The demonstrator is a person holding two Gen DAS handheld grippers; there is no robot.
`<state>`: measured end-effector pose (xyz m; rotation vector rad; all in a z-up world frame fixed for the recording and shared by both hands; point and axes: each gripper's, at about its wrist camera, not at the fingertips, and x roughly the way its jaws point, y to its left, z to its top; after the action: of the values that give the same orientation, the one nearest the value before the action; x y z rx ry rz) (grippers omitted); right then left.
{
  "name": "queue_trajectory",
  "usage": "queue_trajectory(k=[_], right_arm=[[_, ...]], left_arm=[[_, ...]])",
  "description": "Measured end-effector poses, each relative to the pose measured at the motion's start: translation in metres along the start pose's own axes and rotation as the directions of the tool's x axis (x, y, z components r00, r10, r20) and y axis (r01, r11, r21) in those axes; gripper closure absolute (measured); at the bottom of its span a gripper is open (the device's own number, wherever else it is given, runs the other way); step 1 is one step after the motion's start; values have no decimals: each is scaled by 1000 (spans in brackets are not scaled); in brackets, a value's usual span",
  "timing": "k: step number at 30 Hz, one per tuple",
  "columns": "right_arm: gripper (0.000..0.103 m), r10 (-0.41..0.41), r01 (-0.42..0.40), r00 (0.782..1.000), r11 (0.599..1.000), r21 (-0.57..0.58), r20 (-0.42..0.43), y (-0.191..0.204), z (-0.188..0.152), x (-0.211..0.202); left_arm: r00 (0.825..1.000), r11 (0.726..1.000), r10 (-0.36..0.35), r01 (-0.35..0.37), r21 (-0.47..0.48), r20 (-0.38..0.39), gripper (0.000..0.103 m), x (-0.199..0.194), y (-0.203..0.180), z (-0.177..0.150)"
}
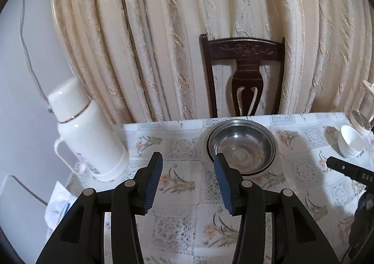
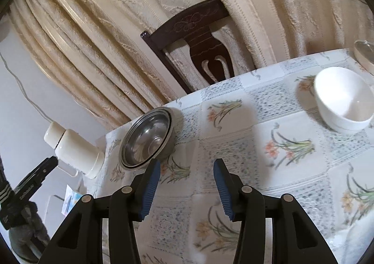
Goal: Organize plates and bowls
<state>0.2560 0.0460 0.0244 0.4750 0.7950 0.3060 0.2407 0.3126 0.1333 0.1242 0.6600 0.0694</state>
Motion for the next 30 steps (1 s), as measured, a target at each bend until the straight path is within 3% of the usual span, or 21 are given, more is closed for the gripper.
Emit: queue_trajectory(k=[7,16,21,25,30], right_arm=[[48,-26,25,998,1000,16,53,-22,5,-27],[47,-112,96,982,990,105,151,-71,21,-65],[44,-200,166,961,969,185,189,-103,38,-86],[43,-260,209,947,946,248,190,-131,48,-94],[43,-279,217,945,925,313,169,-159,53,-95]], left_arm=[[1000,1000,-5,5,29,12,49,-35,-14,7],[990,987,-140,141,72,-28,47,-57,-77,17],[974,971,-221,225,84,-57,46,-60,-117,23],[951,952,-294,300,60,-96,46,-51,-151,28],[924,929,-361,368,36,-128,46,-38,-192,34]])
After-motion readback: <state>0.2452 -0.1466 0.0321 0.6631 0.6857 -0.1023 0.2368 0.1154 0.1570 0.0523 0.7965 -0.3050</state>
